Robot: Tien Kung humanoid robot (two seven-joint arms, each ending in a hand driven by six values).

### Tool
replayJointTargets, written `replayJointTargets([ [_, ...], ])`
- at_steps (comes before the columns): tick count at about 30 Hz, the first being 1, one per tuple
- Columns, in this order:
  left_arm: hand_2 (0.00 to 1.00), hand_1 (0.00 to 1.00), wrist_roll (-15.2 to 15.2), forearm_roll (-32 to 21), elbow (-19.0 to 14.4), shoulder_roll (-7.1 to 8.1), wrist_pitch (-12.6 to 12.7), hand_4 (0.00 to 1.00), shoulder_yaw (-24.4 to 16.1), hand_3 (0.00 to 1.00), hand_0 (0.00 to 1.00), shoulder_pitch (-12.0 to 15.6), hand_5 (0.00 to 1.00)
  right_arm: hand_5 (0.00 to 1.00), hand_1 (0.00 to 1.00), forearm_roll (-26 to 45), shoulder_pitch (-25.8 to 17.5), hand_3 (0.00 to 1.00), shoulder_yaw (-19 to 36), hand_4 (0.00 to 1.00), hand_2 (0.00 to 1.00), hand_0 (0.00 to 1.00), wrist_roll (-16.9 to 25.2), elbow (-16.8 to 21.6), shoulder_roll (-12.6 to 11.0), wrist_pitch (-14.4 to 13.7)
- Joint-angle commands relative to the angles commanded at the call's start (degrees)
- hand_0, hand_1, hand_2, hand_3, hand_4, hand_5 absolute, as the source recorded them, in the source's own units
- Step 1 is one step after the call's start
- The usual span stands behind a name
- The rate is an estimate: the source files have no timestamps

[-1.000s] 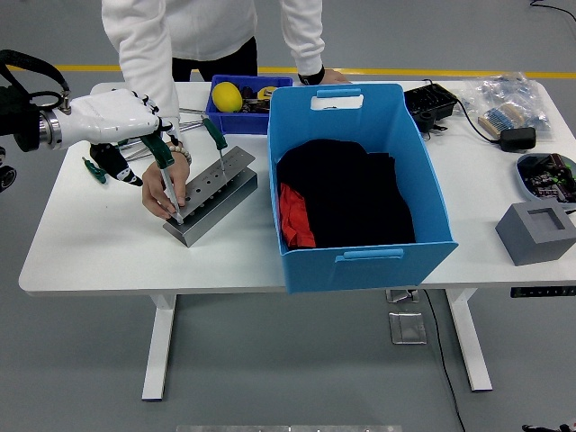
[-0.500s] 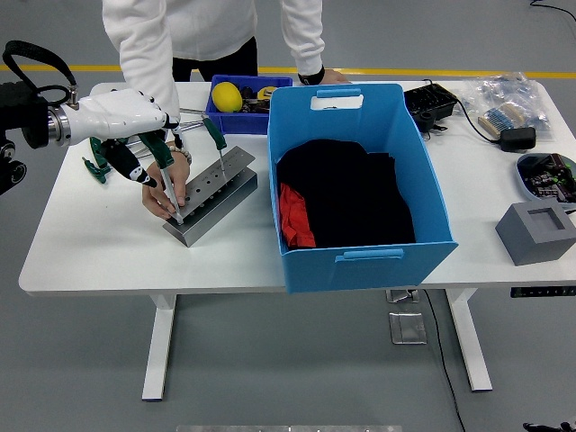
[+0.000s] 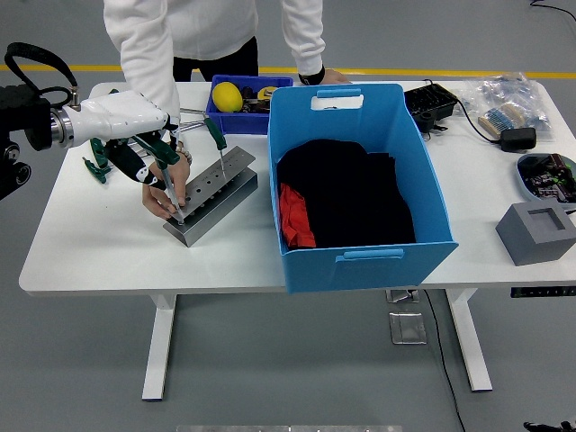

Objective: Lift tool from toolbox,place it in box,lift tool from toolbox,place it in box

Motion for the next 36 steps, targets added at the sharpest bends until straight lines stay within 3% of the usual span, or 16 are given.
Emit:
replayJointTargets([
  [19,0.298,0.303,0.5,1.8,2.2,-0.67,-0.1,0.998,0.6,0.448,0.477,0.3,0.513,0.596,0.604,-0.1,0.3,0.536,0.0,0.785,0.673,0.646,0.0,0.0,-0.1,0.0],
  [20,0.279,0.287,0.5,2.0,2.3,-0.70,0.0,0.998,0.7,0.394,0.477,0.3,0.528,0.596,0.604,-0.1,0.3,0.535,0.0,0.786,0.673,0.646,0.0,0.0,-0.1,0.0],
  [26,0.279,0.287,0.2,2.9,2.7,-0.97,0.6,0.998,0.9,0.394,0.477,0.4,0.528,0.596,0.604,-0.1,0.2,0.535,0.1,0.786,0.673,0.646,-0.1,0.0,-0.1,0.0],
  [27,0.246,0.245,0.2,2.8,2.8,-1.03,0.7,0.998,1.0,0.339,0.475,0.5,0.535,0.595,0.604,-0.1,0.2,0.536,0.1,0.786,0.673,0.646,-0.1,0.0,-0.1,0.0],
  [36,0.208,0.202,-0.3,1.7,2.9,-1.54,1.3,0.998,1.4,0.287,0.472,1.0,0.548,0.594,0.604,-0.4,0.0,0.536,0.3,0.786,0.673,0.647,-0.1,0.0,0.0,0.0],
])
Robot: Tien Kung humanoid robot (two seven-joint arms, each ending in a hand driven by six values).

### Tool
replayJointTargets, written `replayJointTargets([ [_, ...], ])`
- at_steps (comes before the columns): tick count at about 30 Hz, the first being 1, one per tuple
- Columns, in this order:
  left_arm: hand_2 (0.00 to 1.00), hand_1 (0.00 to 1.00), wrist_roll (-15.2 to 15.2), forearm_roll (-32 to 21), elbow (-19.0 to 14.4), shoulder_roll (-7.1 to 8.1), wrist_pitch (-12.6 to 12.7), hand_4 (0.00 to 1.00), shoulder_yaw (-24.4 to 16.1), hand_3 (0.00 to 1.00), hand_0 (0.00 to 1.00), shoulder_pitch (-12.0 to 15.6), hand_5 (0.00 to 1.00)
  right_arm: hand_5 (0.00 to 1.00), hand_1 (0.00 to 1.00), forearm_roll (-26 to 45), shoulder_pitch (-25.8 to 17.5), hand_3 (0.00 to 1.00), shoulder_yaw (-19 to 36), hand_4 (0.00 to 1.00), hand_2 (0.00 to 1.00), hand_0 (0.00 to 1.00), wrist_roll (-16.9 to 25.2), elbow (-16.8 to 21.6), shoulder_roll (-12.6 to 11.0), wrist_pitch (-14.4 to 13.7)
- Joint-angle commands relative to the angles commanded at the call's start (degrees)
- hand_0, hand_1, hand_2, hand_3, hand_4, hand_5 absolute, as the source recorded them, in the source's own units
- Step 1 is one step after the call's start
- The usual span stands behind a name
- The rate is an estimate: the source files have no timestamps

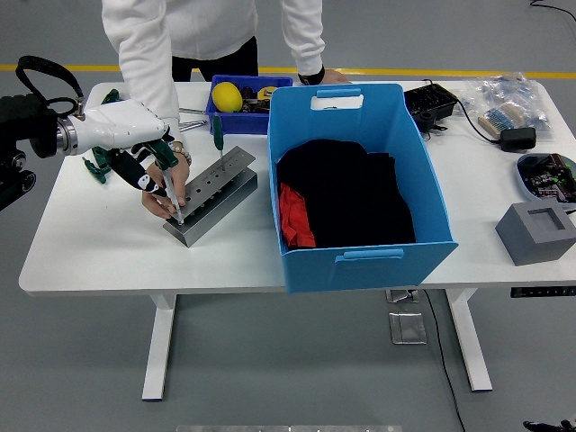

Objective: Lift tool from toolbox,place it in box,lift tool from toolbox,place it in box

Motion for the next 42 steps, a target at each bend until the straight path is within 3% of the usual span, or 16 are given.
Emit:
replayJointTargets([
  [2,0.177,0.162,-0.2,-0.5,0.2,-0.11,0.2,0.998,0.0,0.238,0.437,0.1,0.571,0.594,0.604,-0.1,0.0,0.536,0.1,0.786,0.673,0.647,0.0,0.0,0.0,0.0],
  [7,0.177,0.162,-0.4,-2.0,0.7,-0.42,0.4,0.998,-0.3,0.238,0.437,0.1,0.571,0.594,0.604,-0.4,0.0,0.536,0.2,0.786,0.673,0.647,-0.1,0.0,0.0,0.0],
  [8,0.154,0.143,-0.4,-2.3,0.8,-0.49,0.3,0.998,-0.3,0.195,0.395,0.1,0.643,0.594,0.604,-0.4,0.0,0.536,0.2,0.786,0.672,0.648,-0.1,0.0,0.0,0.1],
  [19,0.138,0.126,0.2,-4.4,2.0,-1.32,0.8,0.998,-0.5,0.155,0.388,0.5,0.688,0.594,0.604,0.2,0.2,0.536,-0.2,0.786,0.673,0.647,0.0,0.0,0.0,-0.1],
  [20,0.116,0.104,0.2,-4.5,2.1,-1.40,0.9,0.998,-0.5,0.119,0.362,0.5,0.748,0.594,0.604,0.4,0.2,0.536,-0.3,0.786,0.673,0.647,0.1,0.0,0.0,-0.1],
  [25,0.116,0.104,0.3,-5.0,2.6,-1.87,1.2,0.998,-0.6,0.119,0.362,0.4,0.748,0.594,0.604,0.7,0.3,0.536,-0.5,0.786,0.673,0.647,0.1,0.0,0.0,-0.2],
  [26,0.106,0.093,0.3,-5.1,2.7,-1.93,1.3,0.998,-0.7,0.112,0.309,0.4,0.831,0.595,0.604,0.8,0.3,0.537,-0.5,0.786,0.672,0.648,0.1,0.0,0.0,-0.2],
  [32,0.106,0.093,0.1,-5.7,3.0,-2.07,2.2,0.998,-0.7,0.112,0.309,0.6,0.831,0.595,0.604,0.8,0.4,0.537,-0.6,0.786,0.672,0.648,0.1,0.0,-0.1,-0.1],
  [33,0.093,0.077,0.0,-5.8,3.0,-2.07,2.3,0.998,-0.7,0.101,0.244,0.7,0.910,0.596,0.605,0.8,0.4,0.537,-0.6,0.786,0.672,0.646,0.1,0.0,-0.1,-0.1],
  [37,0.093,0.077,0.1,-6.0,3.0,-2.18,2.6,0.998,-0.5,0.101,0.244,0.8,0.910,0.596,0.605,0.6,0.4,0.537,-0.5,0.786,0.672,0.646,0.1,0.0,-0.1,-0.1],
  [38,0.088,0.071,0.1,-6.0,2.9,-2.18,2.7,0.791,-0.5,0.093,0.230,0.8,0.921,0.596,0.606,0.6,0.4,0.536,-0.5,0.786,0.672,0.648,0.1,0.0,-0.1,-0.1],
  [42,0.088,0.071,0.1,-6.1,2.9,-2.15,3.0,0.791,-0.5,0.093,0.230,0.9,0.921,0.596,0.606,0.6,0.4,0.536,-0.5,0.786,0.672,0.648,0.1,0.0,-0.1,-0.1],
])
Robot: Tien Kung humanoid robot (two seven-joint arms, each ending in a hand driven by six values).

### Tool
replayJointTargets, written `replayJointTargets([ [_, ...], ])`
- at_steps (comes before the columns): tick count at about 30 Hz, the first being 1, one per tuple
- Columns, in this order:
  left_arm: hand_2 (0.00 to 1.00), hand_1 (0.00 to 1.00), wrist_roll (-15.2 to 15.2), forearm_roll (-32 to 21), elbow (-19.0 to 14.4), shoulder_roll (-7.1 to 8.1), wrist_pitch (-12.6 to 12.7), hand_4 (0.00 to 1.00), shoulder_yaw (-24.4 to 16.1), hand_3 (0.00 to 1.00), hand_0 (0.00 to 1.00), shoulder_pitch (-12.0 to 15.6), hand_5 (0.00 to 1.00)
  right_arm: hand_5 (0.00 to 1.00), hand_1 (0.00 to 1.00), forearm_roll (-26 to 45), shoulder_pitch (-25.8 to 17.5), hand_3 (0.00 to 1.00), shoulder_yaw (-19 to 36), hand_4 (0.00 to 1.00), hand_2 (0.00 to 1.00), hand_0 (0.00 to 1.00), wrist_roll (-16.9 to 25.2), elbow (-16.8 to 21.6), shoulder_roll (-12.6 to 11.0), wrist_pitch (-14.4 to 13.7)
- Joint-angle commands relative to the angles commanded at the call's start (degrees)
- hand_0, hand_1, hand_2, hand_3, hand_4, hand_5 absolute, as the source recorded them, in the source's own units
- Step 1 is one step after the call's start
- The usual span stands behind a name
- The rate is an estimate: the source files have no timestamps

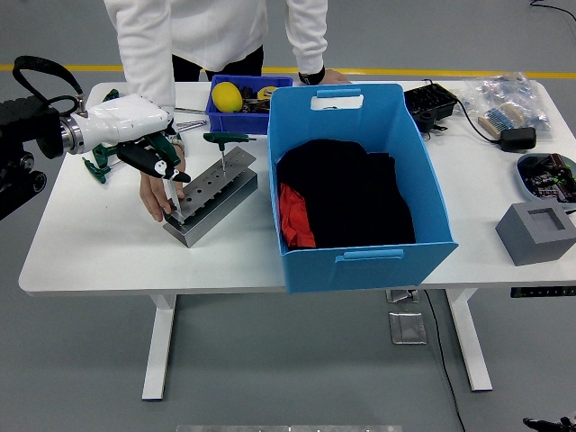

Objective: Lift tool from toolbox,place it in box,lift tool from toolbox,place it in box

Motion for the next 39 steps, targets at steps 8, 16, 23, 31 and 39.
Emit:
replayJointTargets([
  [8,0.086,0.070,-0.5,0.2,-0.1,0.07,0.6,0.636,-0.1,0.089,0.227,0.1,0.840,0.596,0.604,0.0,0.0,0.536,0.0,0.786,0.671,0.649,0.0,0.0,0.0,0.0],
  [16,0.086,0.069,-0.9,0.3,-0.2,0.19,1.0,0.626,-0.3,0.086,0.225,0.0,0.826,0.596,0.604,-0.2,-0.1,0.536,0.2,0.786,0.671,0.649,0.0,0.0,0.0,0.0],
  [23,0.086,0.069,-1.4,0.7,-0.2,0.40,1.5,0.608,-0.4,0.085,0.225,0.0,0.813,0.596,0.606,-0.4,-0.2,0.537,0.4,0.786,0.671,0.649,-0.1,-0.1,0.1,0.1],
  [31,0.085,0.064,-2.2,1.2,-0.4,0.50,2.4,0.603,-0.6,0.080,0.219,0.0,0.805,0.596,0.605,-0.4,-0.3,0.536,0.3,0.786,0.671,0.652,-0.1,-0.1,0.1,0.0],
  [39,0.076,0.058,-3.4,1.1,-0.8,0.63,3.5,0.602,-1.5,0.076,0.211,0.2,0.793,0.596,0.605,-0.4,-0.5,0.536,0.4,0.786,0.671,0.649,-0.1,-0.1,0.2,0.0],
])
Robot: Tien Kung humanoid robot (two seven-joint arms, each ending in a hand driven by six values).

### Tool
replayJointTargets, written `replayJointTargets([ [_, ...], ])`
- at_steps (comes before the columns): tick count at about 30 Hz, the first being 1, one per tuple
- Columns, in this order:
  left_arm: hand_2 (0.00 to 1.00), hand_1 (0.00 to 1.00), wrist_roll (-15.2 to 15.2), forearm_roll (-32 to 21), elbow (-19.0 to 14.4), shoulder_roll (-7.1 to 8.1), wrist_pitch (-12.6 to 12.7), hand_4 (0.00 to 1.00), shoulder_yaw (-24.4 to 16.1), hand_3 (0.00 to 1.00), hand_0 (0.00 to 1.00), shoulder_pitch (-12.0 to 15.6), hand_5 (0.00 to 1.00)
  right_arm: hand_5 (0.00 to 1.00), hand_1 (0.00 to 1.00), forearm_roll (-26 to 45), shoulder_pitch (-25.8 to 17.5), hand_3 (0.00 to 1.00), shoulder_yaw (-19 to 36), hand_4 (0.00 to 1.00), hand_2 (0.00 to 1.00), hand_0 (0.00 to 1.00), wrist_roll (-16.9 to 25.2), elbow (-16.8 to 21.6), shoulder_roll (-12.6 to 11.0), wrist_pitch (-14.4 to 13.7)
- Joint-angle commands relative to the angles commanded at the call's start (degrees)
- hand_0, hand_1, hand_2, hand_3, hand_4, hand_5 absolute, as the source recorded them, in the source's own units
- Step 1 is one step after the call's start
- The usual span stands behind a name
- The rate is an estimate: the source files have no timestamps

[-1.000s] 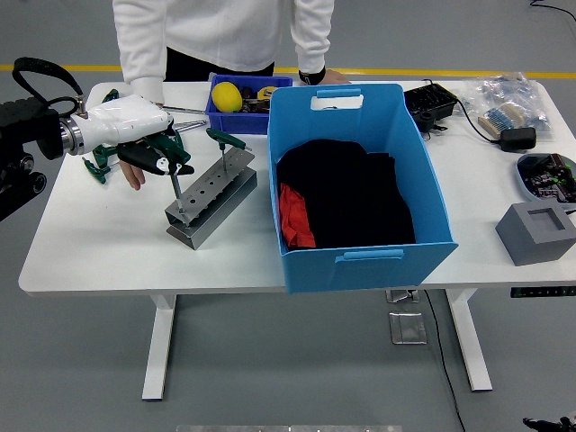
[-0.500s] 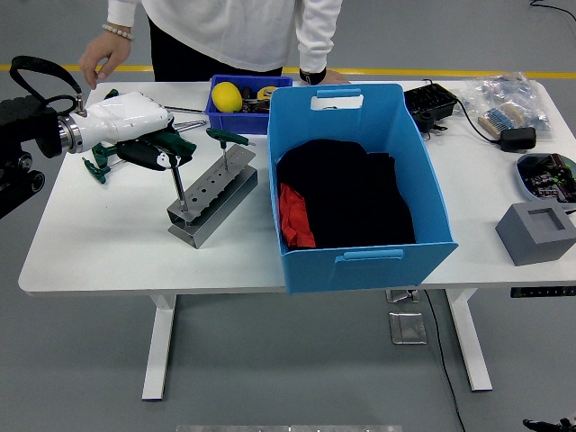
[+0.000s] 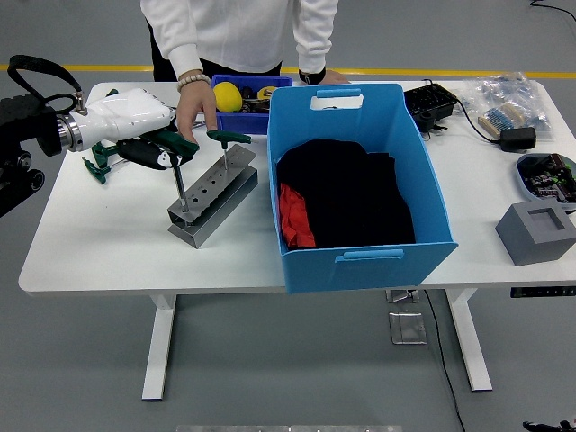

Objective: Lift tool from toolbox,place it in box,lift tool from toolbox,place it in box

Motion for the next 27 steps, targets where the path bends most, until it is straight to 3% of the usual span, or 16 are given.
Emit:
replayJointTargets([
  [11,0.076,0.056,-1.0,0.2,-0.8,0.82,1.0,0.600,-2.6,0.074,0.211,-0.1,0.782,0.596,0.605,-0.2,-0.5,0.536,0.2,0.786,0.671,0.649,0.0,0.0,0.1,0.0],
  [27,0.074,0.054,-1.0,0.8,-1.6,1.81,0.6,0.601,-3.9,0.071,0.211,-1.9,0.769,0.597,0.605,0.1,-0.7,0.536,0.0,0.785,0.670,0.647,0.1,-0.1,0.2,-0.2],
])
